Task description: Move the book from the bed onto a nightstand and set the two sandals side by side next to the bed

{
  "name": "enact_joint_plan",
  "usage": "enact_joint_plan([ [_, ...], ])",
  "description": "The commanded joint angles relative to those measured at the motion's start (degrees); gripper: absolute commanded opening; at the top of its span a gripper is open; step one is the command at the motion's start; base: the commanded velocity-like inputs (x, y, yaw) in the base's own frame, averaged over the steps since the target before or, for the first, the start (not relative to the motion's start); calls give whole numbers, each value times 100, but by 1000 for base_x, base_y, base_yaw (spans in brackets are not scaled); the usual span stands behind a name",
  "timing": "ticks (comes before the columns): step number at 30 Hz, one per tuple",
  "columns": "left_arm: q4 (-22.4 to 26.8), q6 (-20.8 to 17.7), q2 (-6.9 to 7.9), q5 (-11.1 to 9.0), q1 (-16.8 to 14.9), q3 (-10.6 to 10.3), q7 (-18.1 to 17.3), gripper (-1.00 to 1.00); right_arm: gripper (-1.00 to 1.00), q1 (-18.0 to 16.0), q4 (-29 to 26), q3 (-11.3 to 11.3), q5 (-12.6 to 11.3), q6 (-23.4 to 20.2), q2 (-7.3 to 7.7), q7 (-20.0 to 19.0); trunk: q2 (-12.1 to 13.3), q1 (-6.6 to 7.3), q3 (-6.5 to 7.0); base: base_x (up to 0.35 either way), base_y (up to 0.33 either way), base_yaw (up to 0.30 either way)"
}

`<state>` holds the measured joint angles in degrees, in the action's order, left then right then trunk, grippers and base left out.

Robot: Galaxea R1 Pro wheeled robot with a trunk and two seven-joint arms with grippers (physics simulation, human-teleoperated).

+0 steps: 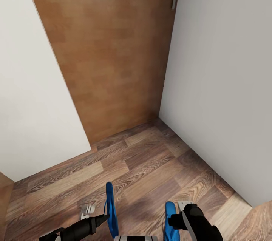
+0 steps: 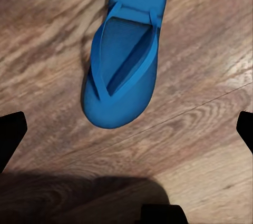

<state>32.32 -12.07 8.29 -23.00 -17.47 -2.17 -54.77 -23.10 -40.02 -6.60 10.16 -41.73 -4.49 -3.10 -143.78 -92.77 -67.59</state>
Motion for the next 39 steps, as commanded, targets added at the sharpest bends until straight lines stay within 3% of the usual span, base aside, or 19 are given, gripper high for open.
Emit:
enact_joint_plan([
  [1, 2, -59, 6, -64, -2, -21, -6, -100, 100, -2, -8, -25, 51, -22, -8, -33, -4, -1, -27, 0, 0, 0],
  [31, 0, -59, 6, -64, -2, -12, 2, -100, 100, -2, -15, -17, 56, -19, -2, -33, -44, -78, -692, 0, 0, 0],
  [39, 19, -67, 22, -64, -2, 138, 2, -100, 100, -2, -73, -38, 42, -27, 8, -80, -54, -99, -869, 0, 0, 0],
])
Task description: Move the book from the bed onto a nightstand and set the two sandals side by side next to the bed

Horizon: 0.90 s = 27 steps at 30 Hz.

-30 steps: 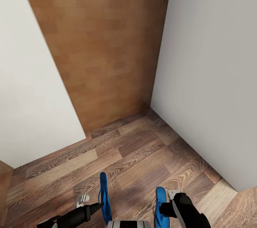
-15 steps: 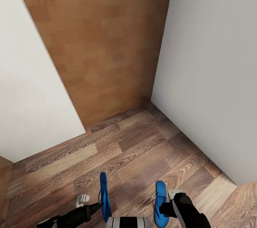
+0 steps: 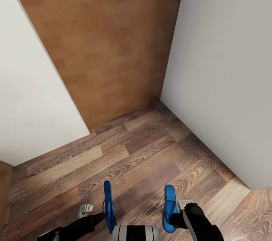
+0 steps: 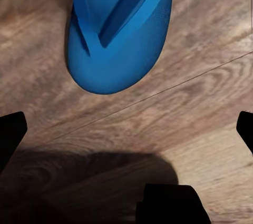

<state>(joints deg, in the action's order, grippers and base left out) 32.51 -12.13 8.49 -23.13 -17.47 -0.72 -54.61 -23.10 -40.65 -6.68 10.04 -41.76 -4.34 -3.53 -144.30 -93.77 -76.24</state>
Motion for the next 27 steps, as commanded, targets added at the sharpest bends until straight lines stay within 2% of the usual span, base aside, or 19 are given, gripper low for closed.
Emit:
enact_joint_plan([
  [1, 10, -61, 9, -51, -8, 2, -17, -100, 100, -1, -87, -32, 50, -27, -1, -39, -3, -1, -27, 0, 0, 0],
  [5, 30, -79, 36, -56, -48, 21, -43, -100, 100, -1, -412, -34, 36, -83, 15, -42, -9, -12, -116, 0, 0, 0],
  [7, 103, -109, 104, -124, -71, 79, -54, -100, 100, 1, -492, -35, 35, -163, 13, -43, -11, -17, -160, 0, 0, 0],
  [11, 488, -398, 211, -454, -158, 237, -58, -100, 100, -1, -564, -30, 34, -269, 12, -43, -17, -27, -248, 0, 0, 0],
  [15, 915, -607, 511, -774, -196, 508, -64, -100, 100, -1, -587, -27, 33, -293, 12, -43, -22, -37, -337, 0, 0, 0],
  [17, 976, -631, 604, -820, -200, 646, -66, -100, 100, -1, -590, -27, 33, -295, 12, -43, -25, -43, -381, 0, 0, 0],
  [20, 1022, -660, 827, -878, -203, 953, -79, -100, 100, -1, -592, -26, 33, -297, 12, -43, -29, -50, -448, 0, 0, 0],
  [22, 1030, -668, 885, -899, -203, 1065, -85, -100, 100, 0, -593, -26, 32, -301, 12, -43, -31, -55, -492, 0, 0, 0],
  [27, 1037, -675, 912, -915, -209, 1148, -92, -100, 100, 0, -683, -28, 33, -342, 12, -43, -38, -68, -603, 0, 0, 0],
])
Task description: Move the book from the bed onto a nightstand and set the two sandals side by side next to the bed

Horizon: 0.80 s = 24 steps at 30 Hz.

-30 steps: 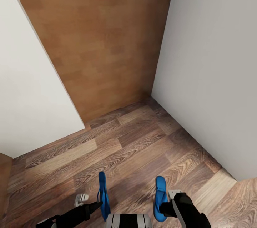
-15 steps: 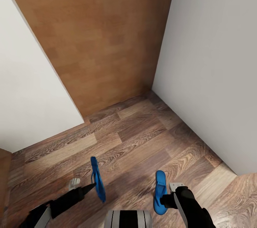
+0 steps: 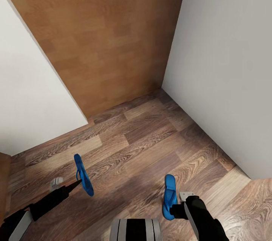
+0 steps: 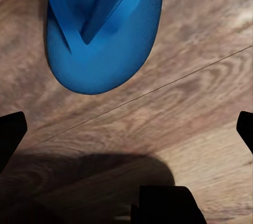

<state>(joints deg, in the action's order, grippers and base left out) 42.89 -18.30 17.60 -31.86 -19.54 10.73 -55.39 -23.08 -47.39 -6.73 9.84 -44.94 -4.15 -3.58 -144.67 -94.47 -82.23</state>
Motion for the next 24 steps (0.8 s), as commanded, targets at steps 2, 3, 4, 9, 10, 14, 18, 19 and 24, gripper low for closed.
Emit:
enact_joint_plan([
  [2, -5, -54, -1, -41, 0, 4, -15, -100, 100, -2, -190, -27, 53, -147, -4, -38, -4, -4, -49, 0, 0, 0],
  [3, -6, -54, -1, -41, 0, 2, -15, -100, 100, -1, -304, -28, 53, -249, -2, -38, -6, -6, -71, 0, 0, 0],
  [4, -6, -55, -3, -40, 0, 1, -15, -100, 100, -1, -362, -30, 53, -303, -1, -38, -7, -9, -93, 0, 0, 0],
  [9, -4, -59, -103, -40, -1, -9, -20, -100, 100, -3, -1351, -26, 40, -538, 2, -41, -14, -22, -204, 0, 0, 0],
  [10, -3, -59, -121, -40, -1, -9, -22, -100, 100, -3, -1546, -19, 32, -549, 2, -43, -15, -24, -226, 0, 0, 0],
  [14, -6, -59, -149, -40, 2, -10, -24, -100, 100, -2, -1897, -2, 14, -540, 2, -57, -20, -35, -315, 0, 0, 0],
  [18, -5, -59, -230, -40, -2, -11, -24, -100, 100, -3, -1928, 5, 4, -420, -10, -63, -26, -45, -403, 0, 0, 0],
  [19, -6, -59, -237, -40, -3, -11, -25, -100, 100, -3, -1922, 7, 4, -389, -14, -63, -27, -48, -425, 0, 0, 0],
  [24, -12, -59, -258, -40, -1, -10, -25, -100, 100, 4, -1883, 30, -4, 168, -40, -64, -34, -61, -536, 0, 0, 0],
])
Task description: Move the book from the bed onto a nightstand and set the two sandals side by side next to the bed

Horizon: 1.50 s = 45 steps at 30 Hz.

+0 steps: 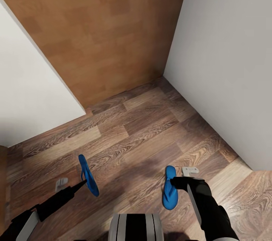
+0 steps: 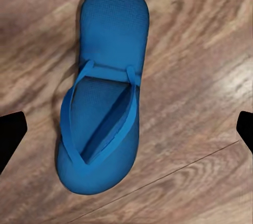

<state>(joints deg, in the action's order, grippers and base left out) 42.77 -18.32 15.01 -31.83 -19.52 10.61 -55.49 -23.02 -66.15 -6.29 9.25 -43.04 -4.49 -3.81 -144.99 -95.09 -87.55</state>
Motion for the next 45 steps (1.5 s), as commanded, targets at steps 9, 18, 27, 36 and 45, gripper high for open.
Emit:
enact_joint_plan([
  [9, -6, -59, -7, -43, -5, 3, -14, -100, 100, -1, 442, 4, 64, 357, -14, -34, -14, -22, -203, 0, 0, 0],
  [18, -22, -58, -8, -43, -5, 4, -14, -100, 100, -1, 470, 5, 65, 383, -14, -46, -16, -27, -248, 10, 0, 0],
  [27, -23, -50, -16, -43, -2, -3, -12, -100, 100, -1, 472, 144, 62, 384, -17, -41, -16, -27, -248, 123, 0, 0],
  [36, -23, -49, -85, -25, -3, -15, -5, -100, 100, -1, 472, 206, 60, 384, -17, -41, -16, -27, -248, 127, 0, 0],
  [45, -23, -49, -86, -25, -4, -16, -5, -100, 100, -1, 472, 207, 59, 384, -17, -40, -16, -27, -248, 47, 56, 0],
])
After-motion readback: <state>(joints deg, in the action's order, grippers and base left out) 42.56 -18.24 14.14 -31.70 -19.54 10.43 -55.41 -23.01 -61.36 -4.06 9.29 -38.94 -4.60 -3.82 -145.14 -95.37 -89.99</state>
